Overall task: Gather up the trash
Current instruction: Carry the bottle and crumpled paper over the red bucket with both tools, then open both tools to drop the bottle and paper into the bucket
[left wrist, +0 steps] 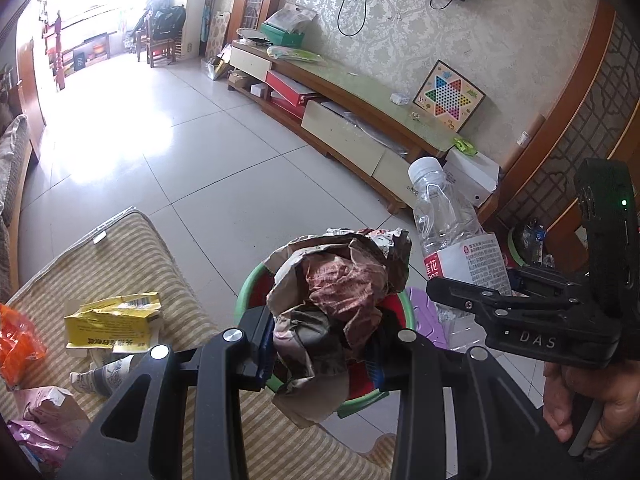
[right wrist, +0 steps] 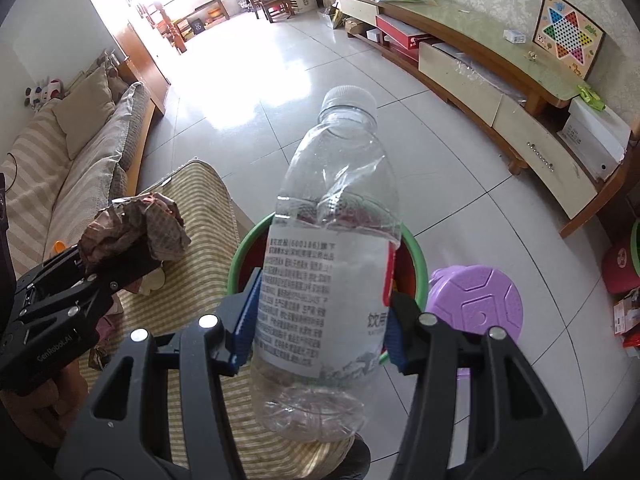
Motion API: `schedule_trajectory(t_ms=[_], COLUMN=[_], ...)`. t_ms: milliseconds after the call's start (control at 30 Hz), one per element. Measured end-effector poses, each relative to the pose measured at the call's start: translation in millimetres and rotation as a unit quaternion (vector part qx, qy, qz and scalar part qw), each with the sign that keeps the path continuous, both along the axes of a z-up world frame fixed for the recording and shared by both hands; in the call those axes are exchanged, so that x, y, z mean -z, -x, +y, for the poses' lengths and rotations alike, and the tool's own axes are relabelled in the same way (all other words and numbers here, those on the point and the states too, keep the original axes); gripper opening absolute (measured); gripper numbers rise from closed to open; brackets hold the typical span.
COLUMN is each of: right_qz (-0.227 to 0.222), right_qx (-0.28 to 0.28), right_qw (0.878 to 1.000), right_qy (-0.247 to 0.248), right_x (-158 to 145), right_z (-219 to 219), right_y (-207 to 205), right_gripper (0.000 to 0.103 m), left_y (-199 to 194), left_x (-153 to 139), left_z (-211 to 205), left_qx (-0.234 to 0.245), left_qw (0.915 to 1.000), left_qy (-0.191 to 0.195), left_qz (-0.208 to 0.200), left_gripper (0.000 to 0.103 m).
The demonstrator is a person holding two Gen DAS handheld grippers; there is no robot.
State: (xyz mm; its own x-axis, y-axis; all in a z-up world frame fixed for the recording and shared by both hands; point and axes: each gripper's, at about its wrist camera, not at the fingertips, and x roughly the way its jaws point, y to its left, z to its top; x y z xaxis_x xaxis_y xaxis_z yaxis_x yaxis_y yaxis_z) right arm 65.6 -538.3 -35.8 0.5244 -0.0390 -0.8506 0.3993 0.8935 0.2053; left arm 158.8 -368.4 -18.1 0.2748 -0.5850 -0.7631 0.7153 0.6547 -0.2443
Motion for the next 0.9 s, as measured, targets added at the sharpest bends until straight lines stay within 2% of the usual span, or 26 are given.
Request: schedule_trajectory(t_ms=[167,400,500,567,667,767,900], right_qz=[0.000,0.008,0.010,0.010,0.011,0.010,0.009], right_qx=[0.005,0.002,-0.003,-0.004,-0.007,-0.009,-0.019], right_qw=[1.000,1.000,1.000,1.000,1.000,1.000,1.000], right_qy=[0.010,0.015,0.015,0.015,0.015,0.016,0.017], right_x=[-6.7,-3.5,-3.1,-2.7,-2.0,-1.6,-2.5], right_z=[-10.3,-12.5,-10.1,-10.6,-11.3,-13.8,-10.5], right_y=[3.6,2.5,0.2,-0.4,-1.8,-2.6,-4.9], right_gripper=[0.051,0.052,0.052,0.052,0.052,0.052,0.053], left_y=[-2.4,-4.8,-7.6,-9.4,-14.1,-18.4,-19.4], left_x=[9.1,12.9,9.6,6.7,4.6,1.6,-4.8], left_z=[-15.2,-31.1,-31.5,-28.5,-22.7,-18.7,-13.6], left_qx=[0.002,0.003,-0.002,-0.008,-0.018,-0.024,-0.032], left_qw=[0.9996,0.9990,0.9986,0.9983,0.9972,0.9957,0.9954], left_qy=[0.003,0.008,0.018,0.026,0.040,0.055,0.064], left_qz=[0.027,0.044,0.049,0.051,0.061,0.071,0.064], left_gripper=[0.033,0.035,0.043,0.054,0.064,0.069,0.072])
